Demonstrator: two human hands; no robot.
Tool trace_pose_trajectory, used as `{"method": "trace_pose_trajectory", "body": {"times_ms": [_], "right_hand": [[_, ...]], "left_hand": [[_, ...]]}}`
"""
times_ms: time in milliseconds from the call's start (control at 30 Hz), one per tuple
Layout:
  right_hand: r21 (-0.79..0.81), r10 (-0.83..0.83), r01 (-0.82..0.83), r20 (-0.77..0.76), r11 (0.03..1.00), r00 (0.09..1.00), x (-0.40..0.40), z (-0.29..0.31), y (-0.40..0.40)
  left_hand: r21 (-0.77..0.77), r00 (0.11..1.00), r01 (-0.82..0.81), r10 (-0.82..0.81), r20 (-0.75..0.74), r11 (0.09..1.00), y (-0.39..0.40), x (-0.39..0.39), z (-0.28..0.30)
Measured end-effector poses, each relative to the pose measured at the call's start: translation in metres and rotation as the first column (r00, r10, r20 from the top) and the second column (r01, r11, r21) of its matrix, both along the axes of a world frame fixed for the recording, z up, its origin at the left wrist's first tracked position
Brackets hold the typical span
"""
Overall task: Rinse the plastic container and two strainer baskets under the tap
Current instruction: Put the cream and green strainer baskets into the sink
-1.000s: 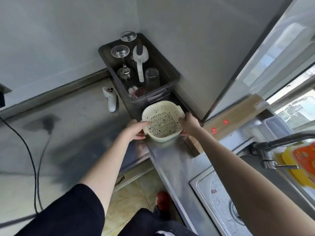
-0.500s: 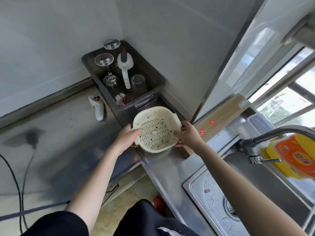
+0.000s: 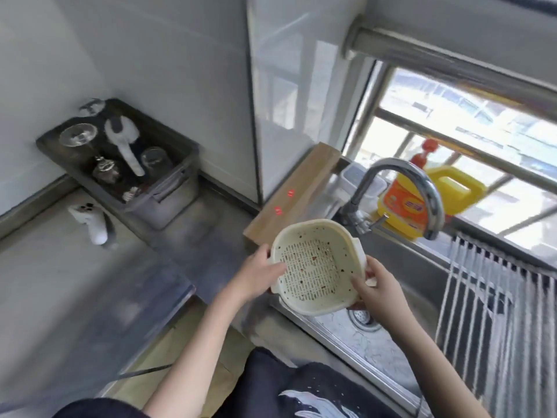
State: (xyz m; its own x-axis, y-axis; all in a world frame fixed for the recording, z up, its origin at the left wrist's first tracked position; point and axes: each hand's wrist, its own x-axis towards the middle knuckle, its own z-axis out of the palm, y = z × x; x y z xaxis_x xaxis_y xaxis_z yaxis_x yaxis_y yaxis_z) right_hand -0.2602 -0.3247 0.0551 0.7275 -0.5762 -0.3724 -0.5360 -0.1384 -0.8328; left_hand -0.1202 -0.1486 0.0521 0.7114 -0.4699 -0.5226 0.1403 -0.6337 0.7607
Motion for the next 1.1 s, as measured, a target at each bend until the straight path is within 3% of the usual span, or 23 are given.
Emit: {"method": "trace_pose_trajectory", "body": {"times_ms": [267,667,833,967,1100], "right_hand": [[0.072,-0.145,0.146,-0.016,0.987,0.989,-0.079,-0.019,-0.038],[0.094,-0.298,0.296,0.015,0.951,0.954,-0.127,-0.052,-0.066],[0.054,-0.330,0.336,-0.089,0.940,0.940,-0.122,-0.081,-0.057],[-0.070,-0.283,0.274,-0.237,0.959,0.929,-0.102,-0.109,-0.054],[-0.147,-0.253,0.212,-0.386,0.966,0.887,-0.084,-0.127,-0.055]], "left_hand": [[0.080,0.989,0.149,-0.150,-0.004,0.985,-0.066,-0.061,-0.022],[0.079,0.991,0.116,-0.110,-0.081,0.990,-0.134,-0.096,-0.052],[0.165,0.986,0.105,-0.081,-0.145,0.981,-0.143,-0.085,-0.082],[0.239,0.969,0.130,-0.072,-0.236,0.962,-0.142,-0.069,-0.110],[0.247,0.949,0.251,-0.188,-0.252,0.936,-0.146,-0.053,-0.136]]}}
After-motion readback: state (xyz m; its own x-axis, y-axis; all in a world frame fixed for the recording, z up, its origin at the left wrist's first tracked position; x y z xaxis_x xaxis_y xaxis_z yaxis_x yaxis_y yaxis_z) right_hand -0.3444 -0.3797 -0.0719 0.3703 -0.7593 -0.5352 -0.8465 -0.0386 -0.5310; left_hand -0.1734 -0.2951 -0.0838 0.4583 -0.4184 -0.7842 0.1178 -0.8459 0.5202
